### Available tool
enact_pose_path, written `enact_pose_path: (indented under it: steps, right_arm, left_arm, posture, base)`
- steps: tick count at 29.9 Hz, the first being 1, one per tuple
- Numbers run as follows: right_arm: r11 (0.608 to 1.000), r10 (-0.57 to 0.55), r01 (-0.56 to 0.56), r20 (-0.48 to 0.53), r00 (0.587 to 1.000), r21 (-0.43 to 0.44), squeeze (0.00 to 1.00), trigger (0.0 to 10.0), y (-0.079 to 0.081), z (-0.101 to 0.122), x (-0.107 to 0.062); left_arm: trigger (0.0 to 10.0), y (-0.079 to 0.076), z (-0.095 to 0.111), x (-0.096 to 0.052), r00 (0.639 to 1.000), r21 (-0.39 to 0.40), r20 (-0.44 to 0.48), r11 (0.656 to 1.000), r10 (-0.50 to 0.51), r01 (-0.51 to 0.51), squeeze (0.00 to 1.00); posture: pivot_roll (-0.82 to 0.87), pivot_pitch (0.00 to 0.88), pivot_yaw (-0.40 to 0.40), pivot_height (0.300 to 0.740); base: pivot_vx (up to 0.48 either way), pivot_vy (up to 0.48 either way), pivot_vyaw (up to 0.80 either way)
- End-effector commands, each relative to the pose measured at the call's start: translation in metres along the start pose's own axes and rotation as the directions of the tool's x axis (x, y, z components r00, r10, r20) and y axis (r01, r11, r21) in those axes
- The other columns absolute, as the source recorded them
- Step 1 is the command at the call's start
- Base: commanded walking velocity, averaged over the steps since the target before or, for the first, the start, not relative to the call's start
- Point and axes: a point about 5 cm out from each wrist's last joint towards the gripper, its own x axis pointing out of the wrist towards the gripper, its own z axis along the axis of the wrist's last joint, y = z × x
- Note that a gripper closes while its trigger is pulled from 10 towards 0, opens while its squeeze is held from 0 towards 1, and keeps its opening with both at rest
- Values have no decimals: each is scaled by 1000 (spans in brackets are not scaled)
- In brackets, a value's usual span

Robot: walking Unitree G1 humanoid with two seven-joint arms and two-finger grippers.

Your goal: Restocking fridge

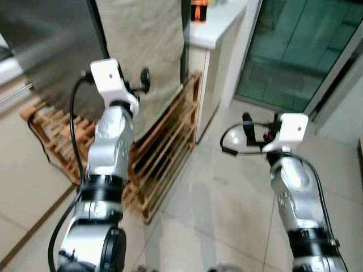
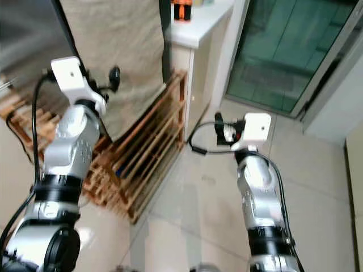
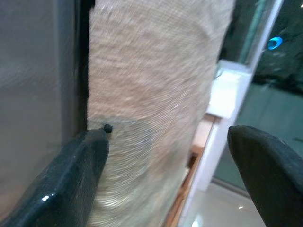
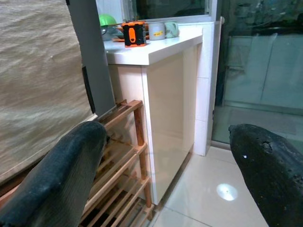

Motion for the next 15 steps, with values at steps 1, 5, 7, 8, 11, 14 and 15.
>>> enact_pose_path:
  steps: [1,5,7,8,11,14,15]
  right_arm:
    - [1000,-8,8,1,1000,-11,0,10000,-2,0,-2]
    - [1000,-14,14,-2,1000,-13,0,10000,-3,-1,-4]
    - [1000,-16,16,-3,1000,-13,0,10000,-4,-1,-5]
    - [1000,-16,16,-4,1000,-13,0,10000,-4,-1,-5]
    - [1000,-17,17,-9,1000,-15,0,10000,-5,-2,-7]
    - [1000,-18,17,-10,1000,-15,0,10000,-5,-2,-8]
    - [1000,-17,17,-11,1000,-16,0,10000,-5,-2,-8]
  left_arm:
    - [10000,7,1,3,999,21,1,999,46,-46,0]
    - [10000,21,4,5,990,55,13,989,140,-141,0]
    - [10000,22,4,5,989,64,13,987,145,-146,0]
    - [10000,22,3,5,989,67,12,987,147,-147,0]
    - [10000,22,0,6,990,69,7,987,144,-144,0]
    - [10000,18,-2,7,992,62,4,990,123,-123,0]
    - [10000,15,-2,8,994,53,5,993,108,-108,0]
  posture:
    - [-178,17,27,740]
    - [-187,27,31,740]
    - [-187,28,31,740]
    - [-187,30,30,740]
    - [-188,40,26,740]
    - [-188,45,25,740]
    - [-190,49,24,740]
  base:
    - [0,0,0]
    - [0,0,0]
    - [0,0,0]
    - [0,0,0]
    - [0,0,0]
    - [0,0,0]
    - [0,0,0]
